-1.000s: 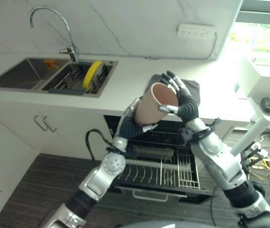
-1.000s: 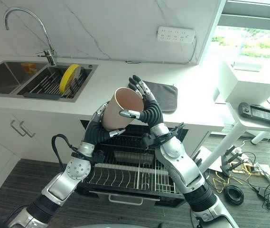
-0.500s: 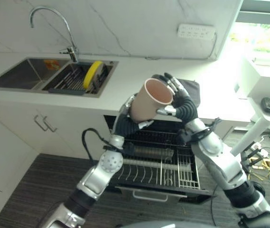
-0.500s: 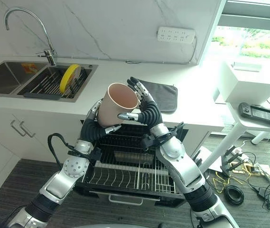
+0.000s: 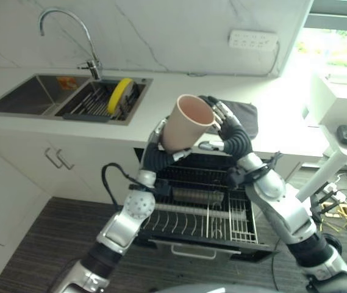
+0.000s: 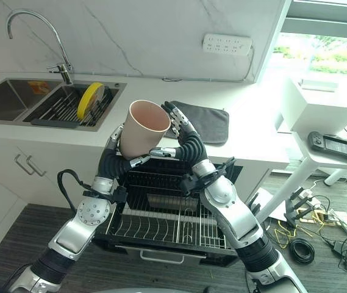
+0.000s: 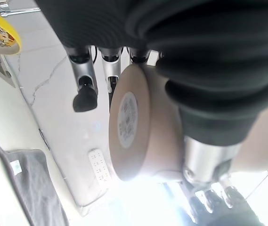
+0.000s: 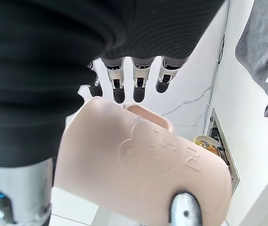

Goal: Place the dishes in the dishwasher.

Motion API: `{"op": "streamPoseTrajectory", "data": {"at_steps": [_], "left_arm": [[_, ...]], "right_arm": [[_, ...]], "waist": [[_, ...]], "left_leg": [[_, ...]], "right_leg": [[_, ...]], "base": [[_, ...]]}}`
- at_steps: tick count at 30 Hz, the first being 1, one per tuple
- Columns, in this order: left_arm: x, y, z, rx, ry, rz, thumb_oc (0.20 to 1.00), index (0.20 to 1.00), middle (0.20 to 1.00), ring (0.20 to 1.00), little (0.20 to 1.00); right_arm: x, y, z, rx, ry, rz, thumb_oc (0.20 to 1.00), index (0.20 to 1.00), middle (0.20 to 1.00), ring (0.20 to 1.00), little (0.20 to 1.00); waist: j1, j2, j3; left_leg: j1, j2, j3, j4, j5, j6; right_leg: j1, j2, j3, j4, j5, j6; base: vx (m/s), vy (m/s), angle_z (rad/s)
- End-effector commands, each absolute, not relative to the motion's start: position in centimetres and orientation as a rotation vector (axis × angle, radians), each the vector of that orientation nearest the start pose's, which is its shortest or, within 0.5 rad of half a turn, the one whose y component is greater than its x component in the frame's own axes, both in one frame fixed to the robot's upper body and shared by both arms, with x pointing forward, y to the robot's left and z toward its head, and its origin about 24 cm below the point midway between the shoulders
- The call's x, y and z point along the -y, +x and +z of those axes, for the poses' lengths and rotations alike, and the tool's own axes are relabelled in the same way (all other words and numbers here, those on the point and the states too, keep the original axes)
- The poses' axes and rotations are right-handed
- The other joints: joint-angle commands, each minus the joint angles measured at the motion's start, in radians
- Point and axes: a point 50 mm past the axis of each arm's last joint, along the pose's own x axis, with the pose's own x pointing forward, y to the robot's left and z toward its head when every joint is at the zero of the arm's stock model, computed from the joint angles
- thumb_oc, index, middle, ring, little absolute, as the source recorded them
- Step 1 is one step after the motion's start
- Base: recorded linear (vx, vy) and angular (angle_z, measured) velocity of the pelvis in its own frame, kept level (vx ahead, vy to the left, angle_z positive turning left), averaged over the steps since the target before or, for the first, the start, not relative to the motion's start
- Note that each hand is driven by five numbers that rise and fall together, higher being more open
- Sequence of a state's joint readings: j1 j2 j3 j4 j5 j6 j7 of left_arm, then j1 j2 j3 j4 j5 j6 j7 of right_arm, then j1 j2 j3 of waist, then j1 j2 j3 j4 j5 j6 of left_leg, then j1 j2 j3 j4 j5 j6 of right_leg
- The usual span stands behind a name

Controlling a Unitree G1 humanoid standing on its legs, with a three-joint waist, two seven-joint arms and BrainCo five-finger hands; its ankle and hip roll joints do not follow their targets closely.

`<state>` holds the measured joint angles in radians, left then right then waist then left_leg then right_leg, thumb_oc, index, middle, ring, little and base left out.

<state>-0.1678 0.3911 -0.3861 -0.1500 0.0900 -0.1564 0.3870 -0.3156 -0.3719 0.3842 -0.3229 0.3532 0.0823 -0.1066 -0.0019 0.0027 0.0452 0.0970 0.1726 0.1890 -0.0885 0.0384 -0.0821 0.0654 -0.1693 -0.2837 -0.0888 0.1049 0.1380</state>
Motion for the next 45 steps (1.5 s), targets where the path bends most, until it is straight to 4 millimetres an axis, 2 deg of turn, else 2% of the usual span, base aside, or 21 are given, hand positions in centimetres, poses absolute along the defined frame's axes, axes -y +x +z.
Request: {"op": "streamPoseTrajectory", "data": {"at_steps": [1,14,25,45], "left_arm": [[-11.9,26.3,16.2,0.693,0.355,-0.108,0.200,0.200,0.200,0.200,0.200],[-11.6,26.3,15.9,0.702,0.374,-0.118,0.200,0.200,0.200,0.200,0.200],[-11.0,27.0,15.6,0.698,0.372,-0.109,0.200,0.200,0.200,0.200,0.200],[-10.1,26.5,15.7,0.734,0.401,-0.171,0.200,0.200,0.200,0.200,0.200]], "right_arm": [[8.5,26.7,18.8,0.508,-0.020,0.450,1.000,1.000,1.000,1.000,1.000],[8.0,27.0,18.7,0.490,0.021,0.464,1.000,1.000,1.000,1.000,1.000],[6.9,27.2,19.0,0.471,0.039,0.512,1.000,1.000,1.000,1.000,1.000],[6.7,27.3,19.3,0.486,0.007,0.508,1.000,1.000,1.000,1.000,1.000]], "waist": [[0.022,-0.052,-0.001],[0.026,-0.053,0.000],[0.020,-0.052,-0.007],[0.024,-0.061,-0.001]], "left_leg": [[0.055,0.004,0.015,0.001,-0.128,0.015],[0.055,0.004,0.013,0.001,-0.128,0.014],[0.060,0.005,0.018,0.001,-0.127,0.014],[0.059,0.006,0.017,0.001,-0.130,0.016]], "right_leg": [[0.062,-0.052,0.011,0.002,-0.102,0.019],[0.064,-0.052,0.009,0.002,-0.102,0.019],[0.066,-0.050,0.014,0.002,-0.103,0.016],[0.067,-0.050,0.013,0.002,-0.105,0.017]], "base": [[-0.01,0.001,0.04],[0.00,0.000,0.01],[0.00,0.000,0.00],[0.00,0.000,0.00]]}}
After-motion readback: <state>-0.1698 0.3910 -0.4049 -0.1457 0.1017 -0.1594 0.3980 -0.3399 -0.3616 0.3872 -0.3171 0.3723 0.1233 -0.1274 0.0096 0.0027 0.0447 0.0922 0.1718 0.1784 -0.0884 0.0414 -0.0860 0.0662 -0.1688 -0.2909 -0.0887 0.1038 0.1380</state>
